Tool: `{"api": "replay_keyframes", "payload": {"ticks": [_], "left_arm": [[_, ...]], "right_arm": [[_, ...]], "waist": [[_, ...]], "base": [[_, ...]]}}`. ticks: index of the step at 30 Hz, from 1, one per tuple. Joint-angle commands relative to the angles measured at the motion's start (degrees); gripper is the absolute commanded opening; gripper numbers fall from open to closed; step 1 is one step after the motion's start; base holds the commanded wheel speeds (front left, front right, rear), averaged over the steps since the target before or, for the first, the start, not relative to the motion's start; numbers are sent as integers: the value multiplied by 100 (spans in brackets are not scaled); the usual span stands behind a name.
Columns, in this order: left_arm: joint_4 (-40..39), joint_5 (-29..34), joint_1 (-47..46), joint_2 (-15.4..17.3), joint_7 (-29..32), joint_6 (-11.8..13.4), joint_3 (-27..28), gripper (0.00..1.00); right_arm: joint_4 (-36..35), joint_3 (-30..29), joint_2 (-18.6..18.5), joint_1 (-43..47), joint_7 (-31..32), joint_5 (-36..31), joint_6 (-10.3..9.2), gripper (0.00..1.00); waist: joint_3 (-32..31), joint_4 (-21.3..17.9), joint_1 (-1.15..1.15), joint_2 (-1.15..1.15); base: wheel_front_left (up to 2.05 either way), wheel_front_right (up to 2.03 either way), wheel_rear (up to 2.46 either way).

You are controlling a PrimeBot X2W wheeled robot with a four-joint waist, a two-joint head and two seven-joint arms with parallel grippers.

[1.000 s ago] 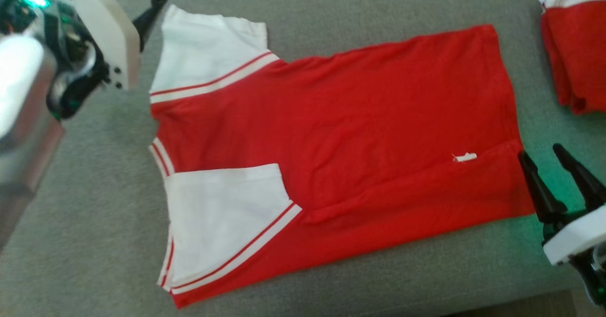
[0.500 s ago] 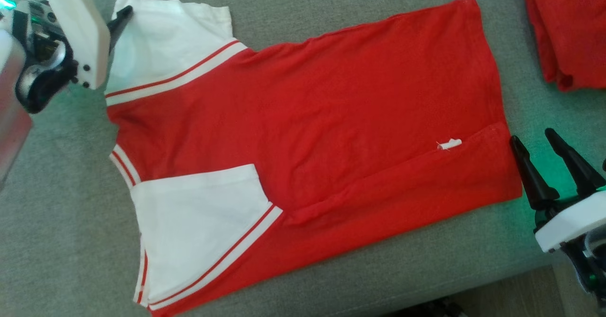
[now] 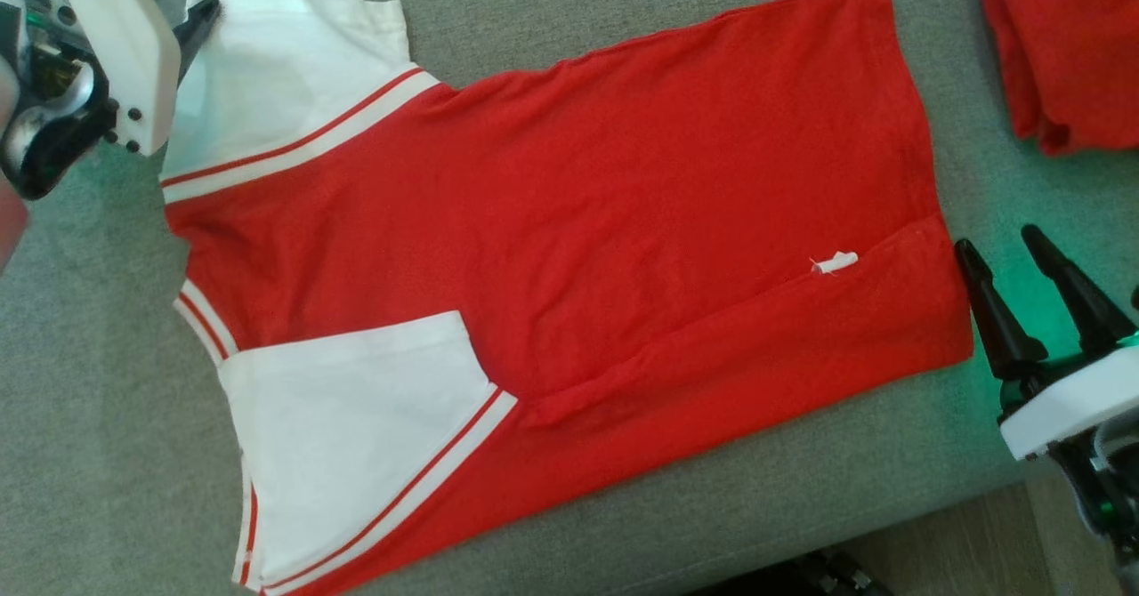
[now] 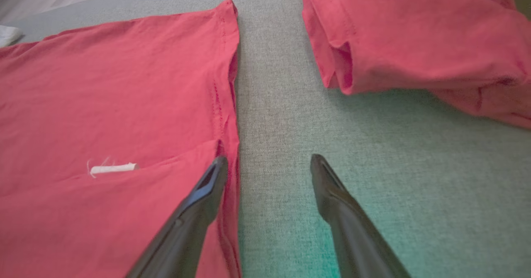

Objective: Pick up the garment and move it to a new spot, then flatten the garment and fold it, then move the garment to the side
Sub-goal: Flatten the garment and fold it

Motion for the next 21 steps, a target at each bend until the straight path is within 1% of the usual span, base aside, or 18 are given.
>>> {"api": "replay_keyframes", "payload": {"ticks": [1,2,3,4,5,6,8,11,14,18,21], "left_arm": [[-80,-82,-261,262,13,9,109,95],[-84,-111,-276,273,12,9,65,55],[-88,-141,-289,284,11,9,23,31],[-103,-167,-302,294,7,9,-29,25],[-111,-198,-314,306,-5,9,-71,9],[-141,-233,-323,313,-33,9,-118,0],[-192,-233,-358,333,-177,9,-215,0],[-251,-143,-451,355,-590,9,-356,0],[-237,-101,-517,343,-981,9,-494,0],[-274,-130,-604,273,-1363,9,-703,0],[-353,-179,-689,223,-1586,9,-873,0]], "right_arm": [[-105,54,-117,-15,-47,-50,37,100],[-101,55,-115,-28,-48,-50,37,100],[-96,54,-113,-39,-49,-49,37,100],[-90,53,-113,-48,-50,-47,37,100],[-83,51,-118,-54,-51,-45,37,100],[-77,49,-124,-58,-49,-43,37,100],[-78,47,-144,-81,-33,-33,37,100],[-138,77,-195,-166,23,48,37,100],[-240,202,-331,-386,175,239,37,100],[-190,464,-591,-1000,491,363,37,100],[115,735,-696,-1601,840,374,37,100]], "waist": [[9,-11,0,0],[13,-16,0,0],[16,-20,0,0],[17,-23,0,0],[15,-24,0,0],[13,-23,0,0],[7,-19,0,0],[-39,16,0,0],[-127,58,0,0],[-236,156,0,0],[-294,239,0,0]], "base": [[0,0,0],[0,0,0],[0,0,0],[0,0,0],[0,0,0],[0,0,0],[0,0,0],[0,0,0],[0,0,0],[0,0,0],[0,0,0]]}}
